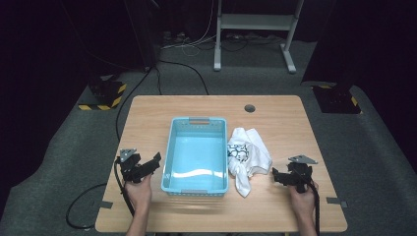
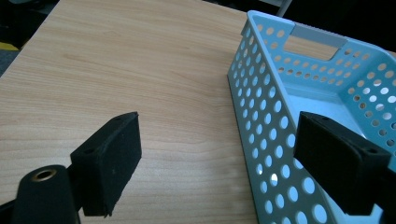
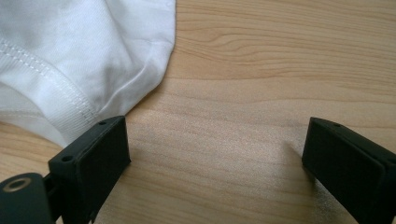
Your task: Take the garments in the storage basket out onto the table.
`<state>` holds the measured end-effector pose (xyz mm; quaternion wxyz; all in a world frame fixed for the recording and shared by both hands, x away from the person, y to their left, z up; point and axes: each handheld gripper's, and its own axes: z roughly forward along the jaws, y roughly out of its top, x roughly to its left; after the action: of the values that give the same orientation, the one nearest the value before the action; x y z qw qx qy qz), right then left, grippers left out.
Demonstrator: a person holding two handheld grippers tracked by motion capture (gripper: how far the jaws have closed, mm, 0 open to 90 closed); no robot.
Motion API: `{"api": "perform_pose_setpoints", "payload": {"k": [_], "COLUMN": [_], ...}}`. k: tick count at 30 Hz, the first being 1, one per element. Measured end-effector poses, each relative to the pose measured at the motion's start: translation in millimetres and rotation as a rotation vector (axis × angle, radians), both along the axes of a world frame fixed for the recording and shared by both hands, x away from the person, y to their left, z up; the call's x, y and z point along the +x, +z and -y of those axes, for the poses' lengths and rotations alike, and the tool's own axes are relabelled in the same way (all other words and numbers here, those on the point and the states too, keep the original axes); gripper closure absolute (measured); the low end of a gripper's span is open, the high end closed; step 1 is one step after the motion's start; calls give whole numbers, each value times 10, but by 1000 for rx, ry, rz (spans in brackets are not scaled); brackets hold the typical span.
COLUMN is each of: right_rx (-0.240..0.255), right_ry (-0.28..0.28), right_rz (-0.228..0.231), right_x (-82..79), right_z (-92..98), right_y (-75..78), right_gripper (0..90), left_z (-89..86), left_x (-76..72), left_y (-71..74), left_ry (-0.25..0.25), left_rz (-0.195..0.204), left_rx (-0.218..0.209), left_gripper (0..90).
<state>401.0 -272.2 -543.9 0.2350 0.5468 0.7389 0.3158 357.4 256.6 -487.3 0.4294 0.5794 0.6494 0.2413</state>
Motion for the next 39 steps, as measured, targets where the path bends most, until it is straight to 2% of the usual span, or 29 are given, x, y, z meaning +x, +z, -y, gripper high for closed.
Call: {"api": "perform_pose_setpoints", "payload": {"k": [14, 20, 39], "right_rx": [0, 0, 0], "right_ry": [0, 0, 0], "right_rz": [0, 0, 0], "right_x": [0, 0, -1], "right_z": [0, 0, 0], "right_y": [0, 0, 0], "right_gripper": [70, 71, 70], "left_z": [-16, -18, -35], "left_x": [8, 13, 50], "left_y": [-80, -86, -207], "left_ry": [3, 5, 18], "left_rz": [-25, -25, -63], "left_rx": [-17, -22, -10], "left_gripper": [153, 153, 153]}}
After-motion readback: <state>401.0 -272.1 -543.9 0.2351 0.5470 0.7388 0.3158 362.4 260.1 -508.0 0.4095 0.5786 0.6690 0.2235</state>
